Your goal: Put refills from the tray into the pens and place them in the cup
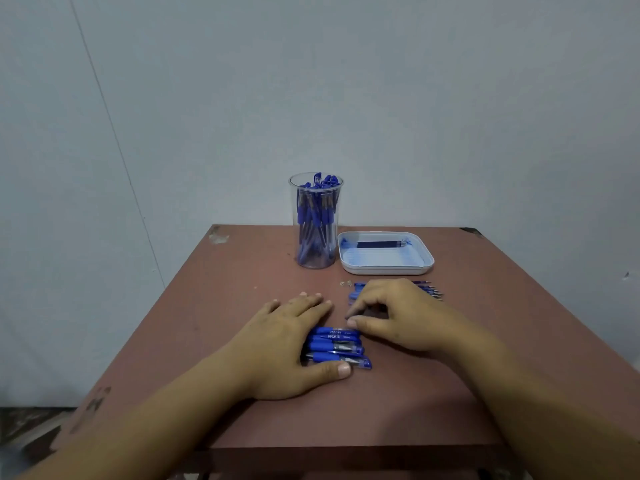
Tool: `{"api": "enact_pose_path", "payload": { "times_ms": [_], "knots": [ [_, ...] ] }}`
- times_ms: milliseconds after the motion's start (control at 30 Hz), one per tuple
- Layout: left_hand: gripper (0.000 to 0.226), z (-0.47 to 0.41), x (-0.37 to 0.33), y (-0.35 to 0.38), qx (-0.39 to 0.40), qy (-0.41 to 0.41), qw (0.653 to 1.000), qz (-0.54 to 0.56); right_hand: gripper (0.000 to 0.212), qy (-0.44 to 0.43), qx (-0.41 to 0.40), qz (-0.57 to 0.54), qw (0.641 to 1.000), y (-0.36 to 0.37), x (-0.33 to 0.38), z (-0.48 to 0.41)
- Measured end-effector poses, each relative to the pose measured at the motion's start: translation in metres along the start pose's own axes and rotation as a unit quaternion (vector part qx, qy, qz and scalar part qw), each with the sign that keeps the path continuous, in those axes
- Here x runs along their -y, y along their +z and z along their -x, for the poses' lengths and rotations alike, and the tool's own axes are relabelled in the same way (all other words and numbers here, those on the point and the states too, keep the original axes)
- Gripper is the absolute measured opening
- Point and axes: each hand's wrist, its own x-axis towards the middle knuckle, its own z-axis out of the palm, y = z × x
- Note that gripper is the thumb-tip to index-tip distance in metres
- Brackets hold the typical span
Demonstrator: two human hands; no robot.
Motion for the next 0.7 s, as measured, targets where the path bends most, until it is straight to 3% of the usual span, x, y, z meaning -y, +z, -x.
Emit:
{"api": "enact_pose_path", "payload": {
  "times_ms": [267, 500, 700],
  "knots": [
    [0.097, 0.001, -0.003, 0.001, -0.019, -0.013, 1.0, 0.01, 0.019, -0.006, 0.016, 0.062, 0.998, 0.006, 0.003, 0.003],
    [0.093, -0.002, -0.001, -0.002, -0.058, 0.0, 0.998, 0.037, 0.005, 0.006, -0.072, 0.0, 0.997, 0.01, 0.003, 0.003],
    [0.045, -0.026, 0.007, -0.023, -0.176, 0.035, 0.978, 0.103, 0.008, -0.04, -0.216, -0.039, 0.975, 0.011, 0.002, 0.0]
  ]
}}
